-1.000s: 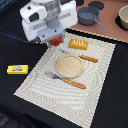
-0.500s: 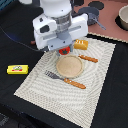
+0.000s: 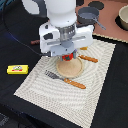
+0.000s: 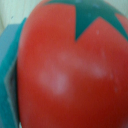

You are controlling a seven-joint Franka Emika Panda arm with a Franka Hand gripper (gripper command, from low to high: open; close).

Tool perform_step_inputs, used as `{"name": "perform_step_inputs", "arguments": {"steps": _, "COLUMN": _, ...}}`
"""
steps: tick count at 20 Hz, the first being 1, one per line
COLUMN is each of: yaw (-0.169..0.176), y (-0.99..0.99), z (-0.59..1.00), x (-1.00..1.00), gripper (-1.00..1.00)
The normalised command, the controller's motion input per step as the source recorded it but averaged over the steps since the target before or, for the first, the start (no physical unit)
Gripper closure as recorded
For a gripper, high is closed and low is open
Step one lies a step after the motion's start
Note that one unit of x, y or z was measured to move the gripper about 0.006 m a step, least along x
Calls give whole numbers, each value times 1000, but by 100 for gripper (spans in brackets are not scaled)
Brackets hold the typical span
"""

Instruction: Interact with the objects in diverse but meaningful ways.

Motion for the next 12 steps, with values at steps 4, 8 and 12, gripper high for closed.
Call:
{"name": "perform_step_inputs", "arguments": {"steps": 4, "yaw": -44, "y": -8, "z": 116, "x": 414, "gripper": -100}}
{"name": "perform_step_inputs", "arguments": {"steps": 8, "yaw": -121, "y": 28, "z": 580, "x": 756, "gripper": -100}}
{"name": "perform_step_inputs", "arguments": {"steps": 12, "yaw": -126, "y": 1, "z": 662, "x": 662, "gripper": -100}}
